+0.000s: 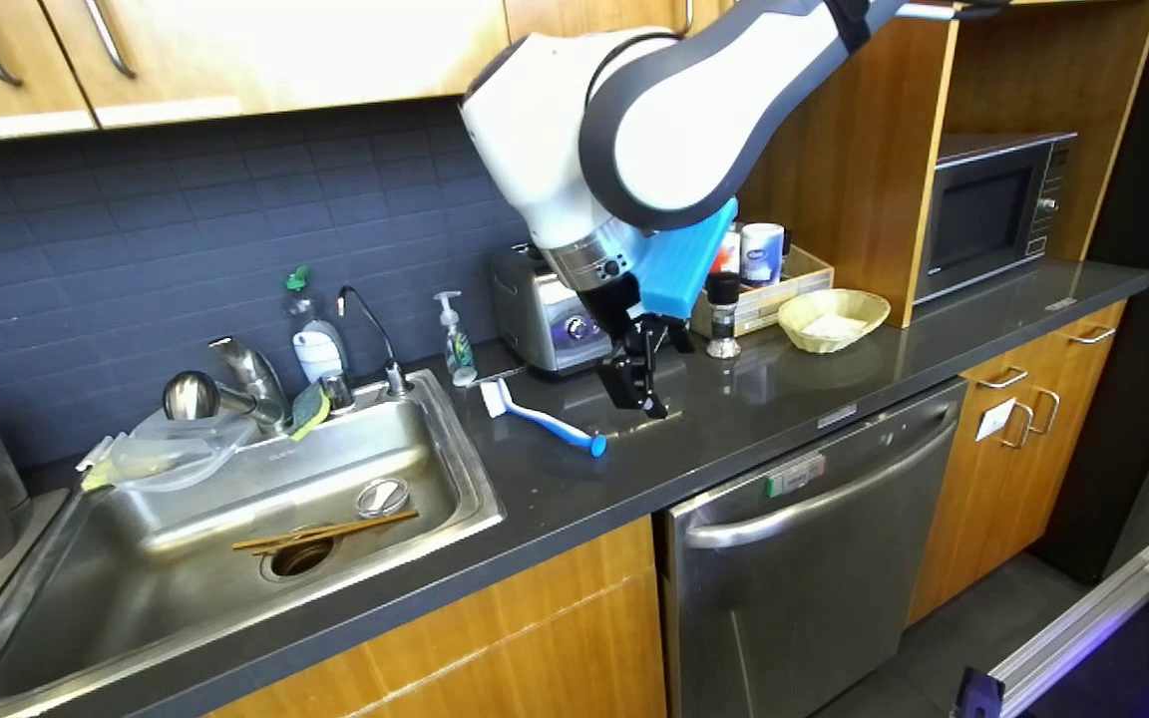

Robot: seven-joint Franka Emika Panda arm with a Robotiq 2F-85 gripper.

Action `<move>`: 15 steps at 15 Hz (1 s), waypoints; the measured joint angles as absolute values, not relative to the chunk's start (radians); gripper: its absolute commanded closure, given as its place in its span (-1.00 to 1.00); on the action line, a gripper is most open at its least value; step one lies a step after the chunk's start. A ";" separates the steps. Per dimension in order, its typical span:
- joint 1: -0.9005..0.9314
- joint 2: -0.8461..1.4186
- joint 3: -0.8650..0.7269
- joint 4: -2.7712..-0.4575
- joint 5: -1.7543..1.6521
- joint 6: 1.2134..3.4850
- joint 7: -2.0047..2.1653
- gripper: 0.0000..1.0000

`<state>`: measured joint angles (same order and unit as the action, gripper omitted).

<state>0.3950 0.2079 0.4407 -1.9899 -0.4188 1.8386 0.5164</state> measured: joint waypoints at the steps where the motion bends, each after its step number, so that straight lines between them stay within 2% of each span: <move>1: 0.395 0.208 0.440 -1.989 -0.419 1.838 0.516 -1.00; 15: 0.410 0.209 0.364 -1.957 -0.417 1.931 0.470 -1.00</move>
<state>0.4100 0.2090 0.3638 -1.9571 -0.4174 1.9315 0.4698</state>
